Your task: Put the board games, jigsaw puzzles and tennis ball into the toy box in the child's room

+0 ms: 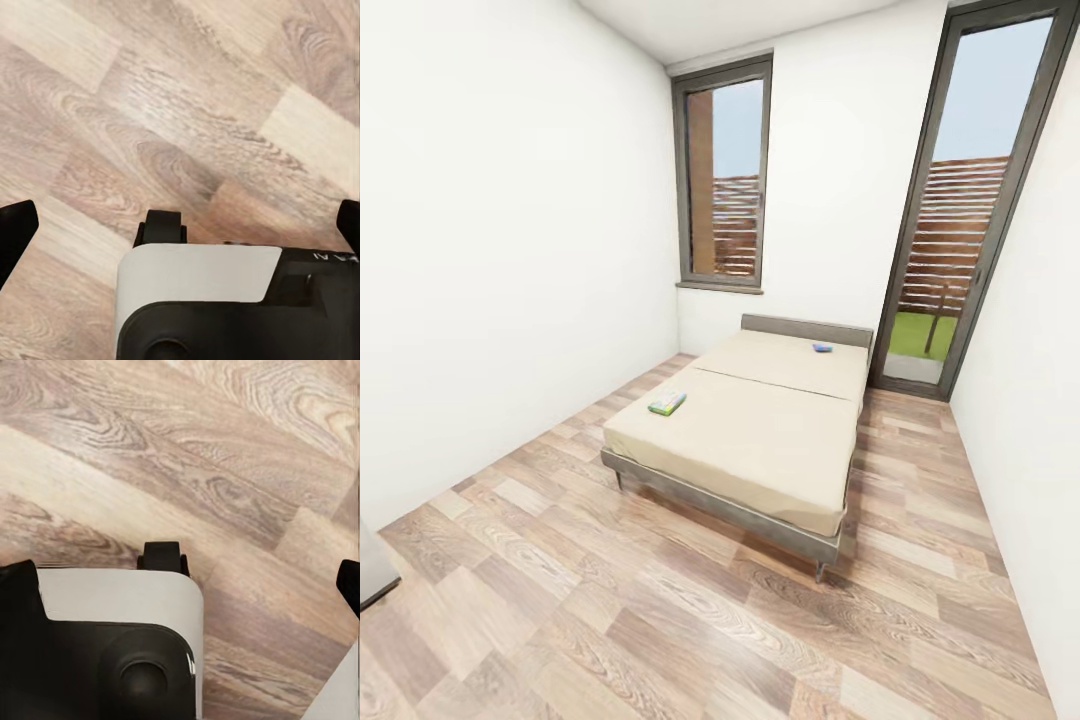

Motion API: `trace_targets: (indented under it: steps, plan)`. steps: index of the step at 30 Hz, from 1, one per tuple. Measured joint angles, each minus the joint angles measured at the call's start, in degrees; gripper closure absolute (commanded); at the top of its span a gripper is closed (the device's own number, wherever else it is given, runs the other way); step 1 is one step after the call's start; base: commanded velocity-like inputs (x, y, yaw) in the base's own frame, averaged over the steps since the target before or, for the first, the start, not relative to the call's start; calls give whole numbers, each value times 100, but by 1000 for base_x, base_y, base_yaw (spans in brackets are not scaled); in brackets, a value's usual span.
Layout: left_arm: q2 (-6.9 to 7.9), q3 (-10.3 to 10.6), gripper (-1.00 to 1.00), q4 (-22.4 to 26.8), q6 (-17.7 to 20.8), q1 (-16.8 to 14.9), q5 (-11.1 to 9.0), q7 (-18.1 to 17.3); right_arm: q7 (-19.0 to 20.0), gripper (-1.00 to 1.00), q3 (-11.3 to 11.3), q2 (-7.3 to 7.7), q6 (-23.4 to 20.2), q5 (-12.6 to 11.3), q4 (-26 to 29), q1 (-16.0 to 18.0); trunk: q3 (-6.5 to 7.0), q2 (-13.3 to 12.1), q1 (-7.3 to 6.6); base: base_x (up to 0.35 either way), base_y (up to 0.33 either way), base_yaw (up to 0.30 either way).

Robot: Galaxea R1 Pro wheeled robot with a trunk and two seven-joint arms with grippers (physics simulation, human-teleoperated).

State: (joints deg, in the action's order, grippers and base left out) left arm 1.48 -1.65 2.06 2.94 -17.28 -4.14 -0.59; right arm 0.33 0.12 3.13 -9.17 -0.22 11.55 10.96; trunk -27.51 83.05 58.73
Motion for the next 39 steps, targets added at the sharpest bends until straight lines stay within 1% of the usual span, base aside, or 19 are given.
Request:
trace_targets:
  steps: [1,3,6,8,9,11,13,16,18,19,21,22,24,27,29,30,32,34,39]
  plan:
    - [0,0,-100,-1,2,-3,-2,0,0,-100,-1,0,-5,-1,-1,4,-2,0,0,0,0,-4]
    - [-22,-26,-100,6,71,-236,-80,6,-5,-100,-3,5,-262,0,33,275,0,0,0,0,0,-3]
    - [-53,-33,-100,8,106,-355,-111,7,-13,-100,-6,7,-363,-1,45,428,-2,0,0,0,0,-3]
    - [-129,-47,-100,13,183,-580,-156,8,-24,-100,-10,10,-506,-6,64,726,0,0,0,0,0,-2]
    - [-130,-47,-100,12,185,-583,-156,9,-25,-100,-11,10,-509,-7,62,731,-2,0,0,0,0,-1]
    - [-166,-51,-100,13,242,-697,-174,7,-29,-100,-15,10,-563,-17,68,886,-2,0,0,0,0,-1]
    - [-229,-62,-100,16,390,-931,-204,7,-32,-100,-19,10,-661,-52,77,1192,0,0,0,0,0,0]
    - [-261,-64,-100,16,487,-1058,-216,6,-32,-100,-22,11,-725,-78,78,1351,-2,0,0,0,0,0]
    - [-334,-71,-100,19,677,-1302,-236,7,-34,-100,-22,4,-902,-128,84,1634,-1,0,0,0,0,0]
    - [-335,-69,-100,18,680,-1306,-235,7,-34,-100,-23,5,-905,-130,83,1639,-2,0,0,0,0,0]
    - [-411,-76,-100,20,847,-1542,-248,15,-32,-100,-22,0,-1145,-168,88,1893,-1,0,0,0,0,0]
    - [-412,-74,-100,19,850,-1546,-246,16,-32,-100,-22,0,-1149,-168,87,1898,-2,0,0,0,0,0]
    - [-473,-81,-100,20,967,-1763,-257,20,-24,-100,-22,1,-1388,-191,93,2133,-1,0,0,0,0,0]
    - [-498,-82,-100,19,1013,-1869,-258,20,-18,-100,-22,3,-1488,-200,93,2251,-2,0,0,0,0,0]
    - [-534,-103,-100,21,1076,-2054,-287,19,-5,-100,-21,7,-1625,-215,98,2452,-1,0,0,0,0,0]
    - [-535,-101,-100,20,1077,-2057,-287,19,-5,-100,-22,7,-1627,-215,97,2455,-2,0,0,0,0,0]
    - [-549,-122,-100,20,1100,-2140,-323,18,1,-100,-22,8,-1676,-221,103,2535,-2,0,0,0,0,0]
    - [-569,-177,-100,21,1132,-2276,-426,15,13,-100,-21,13,-1750,-228,149,2665,-2,0,0,0,0,0]
    - [-582,-218,-100,22,1151,-2386,-516,18,49,-100,-21,15,-1807,-234,282,2757,-2,0,0,0,0,0]
